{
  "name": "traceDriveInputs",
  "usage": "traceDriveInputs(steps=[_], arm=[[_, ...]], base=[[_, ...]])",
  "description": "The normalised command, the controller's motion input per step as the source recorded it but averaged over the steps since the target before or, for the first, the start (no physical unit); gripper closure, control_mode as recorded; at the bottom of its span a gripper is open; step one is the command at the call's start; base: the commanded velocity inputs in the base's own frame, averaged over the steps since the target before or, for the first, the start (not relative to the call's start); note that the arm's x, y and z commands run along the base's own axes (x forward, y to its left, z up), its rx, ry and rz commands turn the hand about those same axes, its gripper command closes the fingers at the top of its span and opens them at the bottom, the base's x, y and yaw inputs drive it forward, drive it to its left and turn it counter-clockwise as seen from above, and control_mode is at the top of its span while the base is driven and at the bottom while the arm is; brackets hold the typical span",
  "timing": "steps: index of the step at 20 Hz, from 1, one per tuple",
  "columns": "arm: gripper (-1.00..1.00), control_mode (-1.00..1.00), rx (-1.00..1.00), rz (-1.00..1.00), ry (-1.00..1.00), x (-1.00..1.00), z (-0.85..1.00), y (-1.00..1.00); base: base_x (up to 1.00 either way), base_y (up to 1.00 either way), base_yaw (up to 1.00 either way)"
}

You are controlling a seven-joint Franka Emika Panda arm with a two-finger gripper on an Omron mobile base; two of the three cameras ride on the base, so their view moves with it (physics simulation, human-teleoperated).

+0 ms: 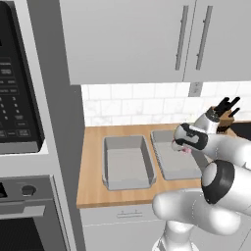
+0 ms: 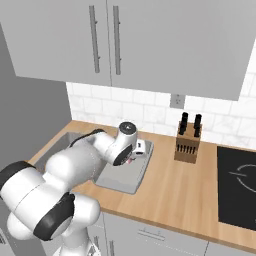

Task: Place one bell pepper and one steak in each tupperware on the nearby counter, to pack two identical lunches.

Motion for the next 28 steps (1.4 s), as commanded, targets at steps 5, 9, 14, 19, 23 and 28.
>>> traceDriveInputs(steps=[5, 9, 14, 19, 23, 28], arm=[[1.0, -1.0, 0.0, 0.0, 0.0, 0.38, -0.33, 0.0], [-1.0, -1.0, 0.0, 0.0, 0.0, 0.36, -0.25, 0.0], [-1.0, -1.0, 0.0, 0.0, 0.0, 0.08, 0.01, 0.0], [-1.0, -1.0, 0.0, 0.0, 0.0, -0.01, 0.27, 0.03], [-1.0, -1.0, 0.0, 0.0, 0.0, -0.11, 0.48, 0.12], [-1.0, -1.0, 0.0, 0.0, -0.05, -0.69, 0.54, 0.09]], base=[[0.0, 0.0, 0.0], [0.0, 0.0, 0.0], [0.0, 0.0, 0.0], [0.0, 0.0, 0.0], [0.0, 0.0, 0.0], [0.0, 0.0, 0.0]])
